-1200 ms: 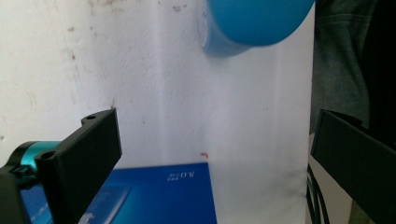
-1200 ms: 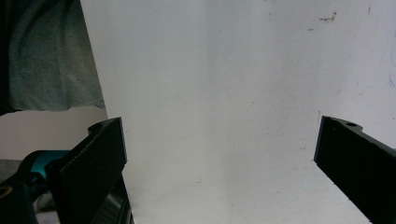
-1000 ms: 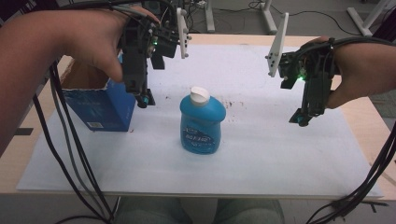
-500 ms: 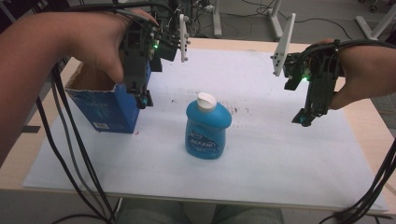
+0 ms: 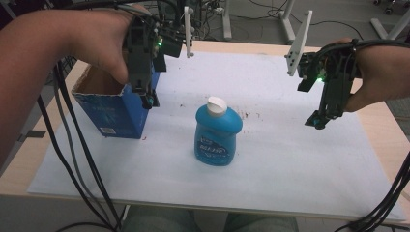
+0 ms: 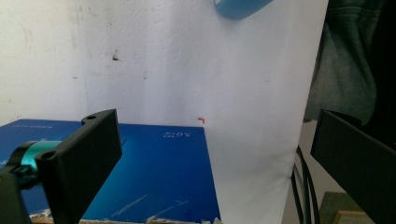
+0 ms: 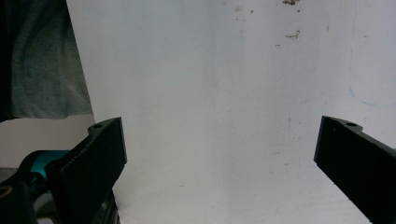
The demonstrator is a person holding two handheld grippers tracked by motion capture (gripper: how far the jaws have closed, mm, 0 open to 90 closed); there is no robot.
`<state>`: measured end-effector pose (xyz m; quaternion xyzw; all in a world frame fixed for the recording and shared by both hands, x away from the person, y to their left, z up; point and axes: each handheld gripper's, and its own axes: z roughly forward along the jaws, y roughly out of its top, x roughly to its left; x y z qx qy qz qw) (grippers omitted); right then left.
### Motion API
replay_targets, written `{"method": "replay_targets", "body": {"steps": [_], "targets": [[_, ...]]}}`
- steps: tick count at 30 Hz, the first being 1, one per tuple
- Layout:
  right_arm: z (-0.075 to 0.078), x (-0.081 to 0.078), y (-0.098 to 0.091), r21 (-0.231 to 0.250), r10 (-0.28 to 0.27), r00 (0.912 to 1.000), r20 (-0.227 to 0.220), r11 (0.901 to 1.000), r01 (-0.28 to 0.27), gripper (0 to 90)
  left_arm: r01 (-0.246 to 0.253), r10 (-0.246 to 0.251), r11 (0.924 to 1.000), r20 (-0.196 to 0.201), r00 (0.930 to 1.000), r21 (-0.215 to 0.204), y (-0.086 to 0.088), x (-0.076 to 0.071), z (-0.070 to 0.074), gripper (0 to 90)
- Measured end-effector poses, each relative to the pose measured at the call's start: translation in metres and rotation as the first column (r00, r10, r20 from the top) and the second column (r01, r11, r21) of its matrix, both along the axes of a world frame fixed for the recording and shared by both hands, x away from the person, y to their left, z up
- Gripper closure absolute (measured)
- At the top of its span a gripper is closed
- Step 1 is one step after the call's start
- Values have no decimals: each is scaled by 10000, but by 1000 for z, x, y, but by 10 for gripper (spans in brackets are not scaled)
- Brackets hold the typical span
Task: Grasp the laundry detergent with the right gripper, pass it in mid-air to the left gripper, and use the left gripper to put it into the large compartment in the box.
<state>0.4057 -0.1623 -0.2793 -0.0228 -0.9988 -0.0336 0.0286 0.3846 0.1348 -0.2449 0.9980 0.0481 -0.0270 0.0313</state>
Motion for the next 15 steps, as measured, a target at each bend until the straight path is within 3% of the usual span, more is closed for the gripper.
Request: {"method": "replay_targets", "body": {"steps": [15], "targets": [[1,-9,2,-72,152,9998,116,9999,-151,14,251,-252,9995,-52,9997,-175,-5,0,-6,17]]}}
